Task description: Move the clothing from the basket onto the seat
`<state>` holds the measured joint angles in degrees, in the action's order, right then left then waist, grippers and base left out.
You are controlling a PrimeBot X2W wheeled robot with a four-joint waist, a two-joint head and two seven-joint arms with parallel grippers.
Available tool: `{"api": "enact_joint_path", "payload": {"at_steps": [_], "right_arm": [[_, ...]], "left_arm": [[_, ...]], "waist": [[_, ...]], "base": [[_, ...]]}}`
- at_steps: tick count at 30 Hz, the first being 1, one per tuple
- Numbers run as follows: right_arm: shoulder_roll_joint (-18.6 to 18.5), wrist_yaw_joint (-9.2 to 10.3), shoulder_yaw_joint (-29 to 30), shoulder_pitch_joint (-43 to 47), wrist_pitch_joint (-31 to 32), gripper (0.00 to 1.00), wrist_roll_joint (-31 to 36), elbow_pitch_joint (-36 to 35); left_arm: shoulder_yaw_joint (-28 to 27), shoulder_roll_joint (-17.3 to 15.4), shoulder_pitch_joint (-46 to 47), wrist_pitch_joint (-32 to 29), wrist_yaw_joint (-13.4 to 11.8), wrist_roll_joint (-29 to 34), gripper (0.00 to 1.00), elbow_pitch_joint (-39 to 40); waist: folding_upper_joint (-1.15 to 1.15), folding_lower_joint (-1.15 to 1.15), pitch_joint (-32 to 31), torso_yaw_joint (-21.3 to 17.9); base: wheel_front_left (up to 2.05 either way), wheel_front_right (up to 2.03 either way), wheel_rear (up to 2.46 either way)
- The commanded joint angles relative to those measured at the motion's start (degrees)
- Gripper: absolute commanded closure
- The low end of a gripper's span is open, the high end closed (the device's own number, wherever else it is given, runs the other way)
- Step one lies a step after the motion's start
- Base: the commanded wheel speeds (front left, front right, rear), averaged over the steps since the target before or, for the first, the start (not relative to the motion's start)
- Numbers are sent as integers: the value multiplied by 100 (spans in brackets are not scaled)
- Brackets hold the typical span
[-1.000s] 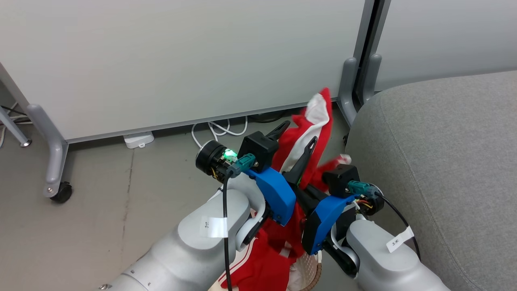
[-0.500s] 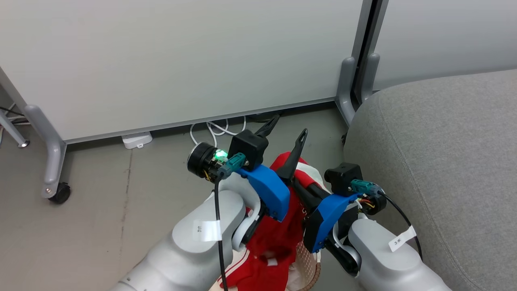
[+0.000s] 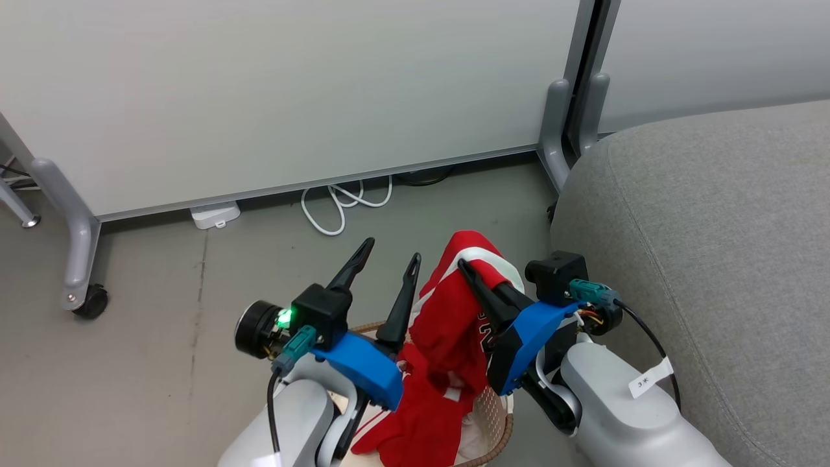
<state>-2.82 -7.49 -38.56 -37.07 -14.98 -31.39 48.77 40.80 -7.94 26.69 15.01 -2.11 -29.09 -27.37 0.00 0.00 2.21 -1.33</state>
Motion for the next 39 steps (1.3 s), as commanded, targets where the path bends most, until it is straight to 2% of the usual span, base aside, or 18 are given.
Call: {"api": "enact_joint_path", "payload": {"at_steps": [1,5,12,25,32,39], "right_arm": [[-12,-1,13,45,-31,100,9,-47],[-12,-1,-1,17,-31,100,32,-131],[-12,-1,51,57,-31,100,45,-162],[-12,-1,114,136,-31,100,76,-186],[-13,-1,115,220,-30,100,139,-414],[-13,-1,127,358,-28,100,219,-725]], "left_arm": [[-143,-52,-166,25,49,152,0,94],[-662,-103,-748,25,256,569,0,311],[-1313,-3,-1274,25,413,950,0,405],[-1883,284,-1501,25,720,1428,0,389],[-2070,355,-1559,25,824,1552,0,391],[-2193,399,-1520,25,882,1661,0,409]], "waist": [[0,0,17,-10],[0,0,58,-33],[0,0,62,-42],[0,0,6,-137],[0,0,35,-447],[0,0,84,-970]], "base": [[0,0,0],[0,0,0],[0,0,0],[0,0,0],[0,0,0],[0,0,0]]}}
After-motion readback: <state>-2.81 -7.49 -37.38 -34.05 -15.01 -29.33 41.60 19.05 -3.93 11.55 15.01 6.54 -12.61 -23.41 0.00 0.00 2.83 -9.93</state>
